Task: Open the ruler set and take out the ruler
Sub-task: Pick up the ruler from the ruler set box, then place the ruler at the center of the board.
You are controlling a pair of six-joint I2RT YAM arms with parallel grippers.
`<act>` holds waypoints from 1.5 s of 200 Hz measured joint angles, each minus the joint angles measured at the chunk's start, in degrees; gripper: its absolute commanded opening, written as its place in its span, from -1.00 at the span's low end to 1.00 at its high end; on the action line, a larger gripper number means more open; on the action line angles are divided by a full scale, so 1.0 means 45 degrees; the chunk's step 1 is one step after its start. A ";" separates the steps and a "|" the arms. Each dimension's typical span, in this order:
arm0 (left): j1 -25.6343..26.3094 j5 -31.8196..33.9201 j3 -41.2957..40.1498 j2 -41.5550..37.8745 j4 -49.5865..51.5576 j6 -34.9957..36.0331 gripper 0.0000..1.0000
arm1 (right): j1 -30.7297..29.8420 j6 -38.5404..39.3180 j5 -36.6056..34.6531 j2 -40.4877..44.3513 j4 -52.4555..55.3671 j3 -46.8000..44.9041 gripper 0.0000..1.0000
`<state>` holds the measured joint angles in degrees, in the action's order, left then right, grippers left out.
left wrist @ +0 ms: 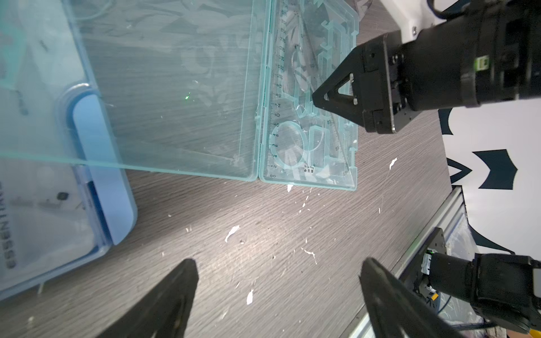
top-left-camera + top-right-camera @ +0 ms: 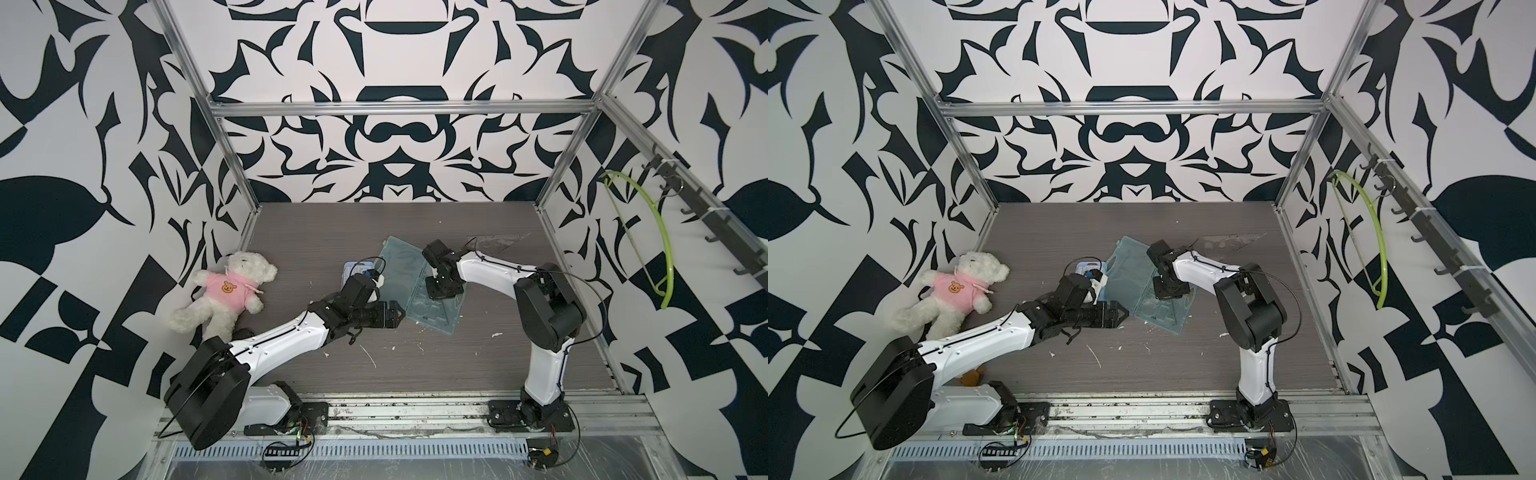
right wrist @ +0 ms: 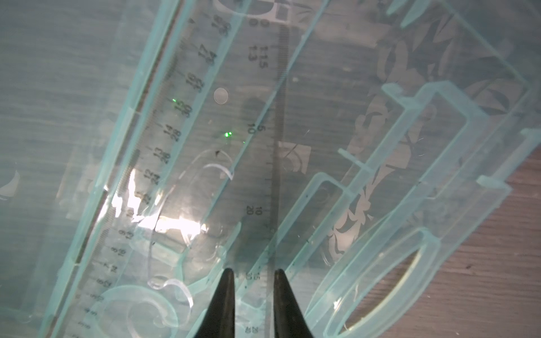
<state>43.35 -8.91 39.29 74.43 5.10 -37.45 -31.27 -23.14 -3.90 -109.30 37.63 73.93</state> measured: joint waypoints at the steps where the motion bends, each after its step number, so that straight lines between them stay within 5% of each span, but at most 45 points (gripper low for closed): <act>1: 0.0000 0.0000 0.0000 0.0000 0.0000 0.0000 0.85 | 0.0000 0.0005 -0.0005 0.0000 0.0000 0.0000 -0.80; 26: 0.0000 0.0189 0.0005 -0.0029 0.0000 0.0000 1.00 | 0.0005 0.0049 -0.0102 0.0413 0.0010 0.0000 -0.81; 85: 0.0000 0.1321 0.0019 -0.1248 -0.0049 0.0233 0.98 | 0.0699 0.0044 -0.0058 0.2123 0.0049 0.0024 -0.83; 125: 0.0078 0.1982 0.0845 -0.1205 -0.0165 0.1117 0.98 | 0.3429 0.0039 0.0491 0.2652 0.0068 -0.0102 -0.83; 158: 0.1069 0.2448 0.3478 0.0729 -0.0505 0.2939 0.99 | 0.6037 0.0029 0.0563 0.2764 0.0083 -0.0330 -0.84; 216: 0.2807 0.2176 0.6431 0.4221 -0.0942 0.5134 0.98 | 0.8189 0.0189 -0.0044 0.0767 0.0165 0.0199 -0.85; 300: 0.2788 0.1753 0.6441 0.4546 -0.1180 0.5586 0.98 | 0.8874 0.0525 -0.0631 -0.1802 0.0476 0.2812 -0.83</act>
<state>55.90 -1.02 68.27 94.89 -0.21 -12.32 8.67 -20.78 -6.74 -117.40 39.77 86.59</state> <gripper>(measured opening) 0.992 0.178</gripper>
